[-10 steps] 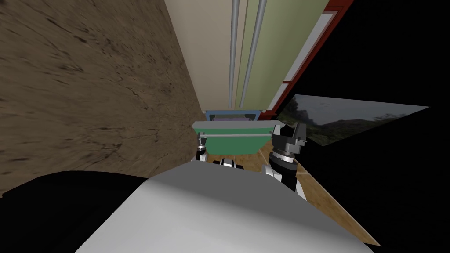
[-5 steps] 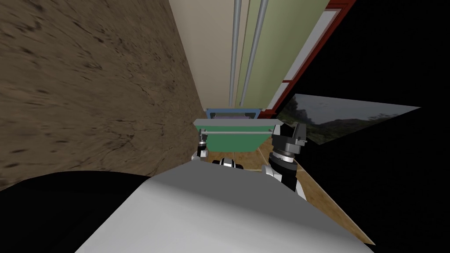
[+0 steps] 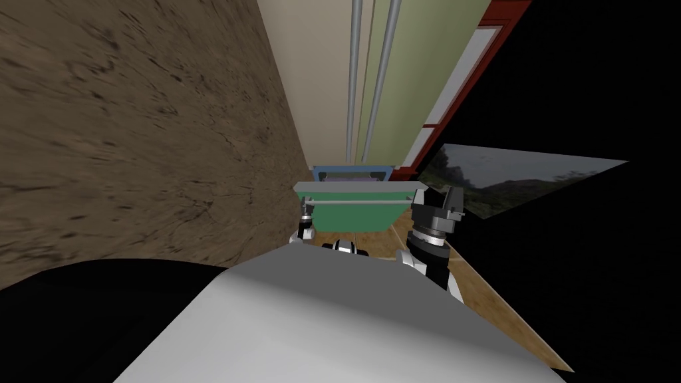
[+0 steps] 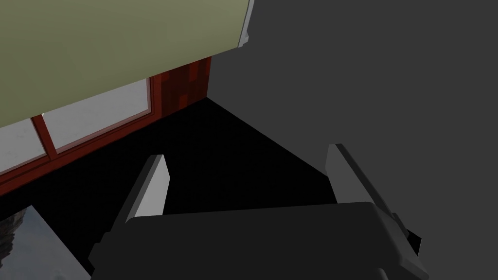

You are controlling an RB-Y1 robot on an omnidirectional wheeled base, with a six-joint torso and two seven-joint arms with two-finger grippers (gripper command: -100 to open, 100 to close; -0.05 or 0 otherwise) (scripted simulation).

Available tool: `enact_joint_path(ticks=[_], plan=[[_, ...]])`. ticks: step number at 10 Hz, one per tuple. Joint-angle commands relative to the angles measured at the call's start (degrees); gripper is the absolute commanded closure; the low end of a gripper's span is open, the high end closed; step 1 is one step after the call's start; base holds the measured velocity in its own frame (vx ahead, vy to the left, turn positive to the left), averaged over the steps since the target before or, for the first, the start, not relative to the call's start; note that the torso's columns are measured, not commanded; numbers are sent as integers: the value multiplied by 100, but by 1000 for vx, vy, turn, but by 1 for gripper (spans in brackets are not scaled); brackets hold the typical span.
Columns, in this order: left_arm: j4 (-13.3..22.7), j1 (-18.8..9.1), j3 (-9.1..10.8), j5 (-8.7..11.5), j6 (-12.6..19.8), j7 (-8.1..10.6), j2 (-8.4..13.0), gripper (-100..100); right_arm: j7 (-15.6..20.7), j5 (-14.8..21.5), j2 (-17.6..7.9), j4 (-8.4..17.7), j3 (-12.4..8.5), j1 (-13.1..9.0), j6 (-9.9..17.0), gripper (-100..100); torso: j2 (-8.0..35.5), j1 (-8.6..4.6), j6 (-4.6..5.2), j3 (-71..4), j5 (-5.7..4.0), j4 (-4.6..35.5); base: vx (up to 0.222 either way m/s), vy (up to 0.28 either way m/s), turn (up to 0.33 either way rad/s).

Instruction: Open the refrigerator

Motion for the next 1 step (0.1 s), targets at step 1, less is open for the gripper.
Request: enact_joint_path(ticks=[1], plan=[[7, 7, -2, 0, 6, 0, -1, 0, 0, 0, 0, 0, 0, 0, 0, 0, -4, 4, 1, -2, 4, -5, 0, 0, 0]])
